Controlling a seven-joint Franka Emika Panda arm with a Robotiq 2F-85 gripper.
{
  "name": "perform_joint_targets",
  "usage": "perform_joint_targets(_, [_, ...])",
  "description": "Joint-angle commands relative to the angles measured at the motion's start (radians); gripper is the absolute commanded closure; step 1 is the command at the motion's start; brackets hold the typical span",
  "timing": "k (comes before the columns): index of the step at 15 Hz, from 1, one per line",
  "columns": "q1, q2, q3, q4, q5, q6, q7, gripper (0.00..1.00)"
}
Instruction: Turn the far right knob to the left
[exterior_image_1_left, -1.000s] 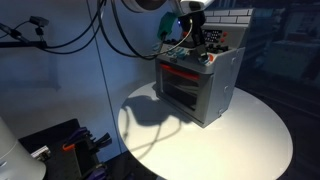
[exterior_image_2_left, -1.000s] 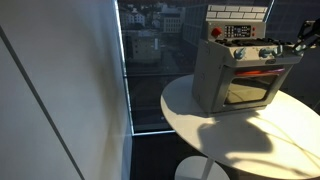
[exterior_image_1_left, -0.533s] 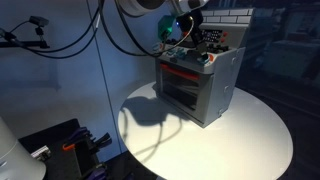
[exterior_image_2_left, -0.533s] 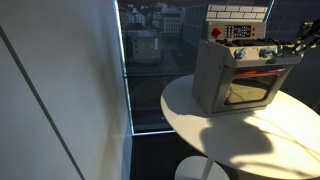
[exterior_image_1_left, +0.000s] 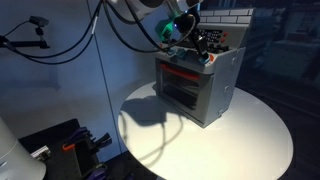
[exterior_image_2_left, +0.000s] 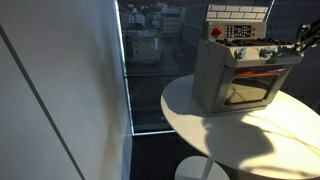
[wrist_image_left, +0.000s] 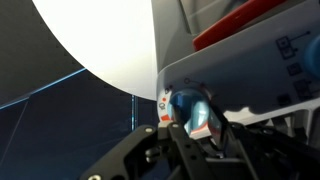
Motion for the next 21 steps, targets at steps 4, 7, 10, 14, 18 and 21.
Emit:
perform_joint_targets(4, [-0.019, -0.045, -0.017, -0.018, -0.140, 0.022, 0.009, 0.90])
perform_joint_targets(7, [-0.017, -0.049, -0.016, -0.027, -0.118, 0.020, -0.006, 0.43])
perform_joint_targets(10, [-0.019, -0.066, -0.026, -0.031, -0.083, 0.010, -0.039, 0.20])
perform_joint_targets(14, [-0.014, -0.100, -0.027, -0.055, 0.050, -0.022, -0.169, 0.00])
perform_joint_targets(18, [0.001, -0.149, -0.028, -0.073, 0.232, -0.122, -0.349, 0.00])
perform_joint_targets(21, [0.006, -0.191, -0.034, -0.068, 0.318, -0.253, -0.448, 0.00])
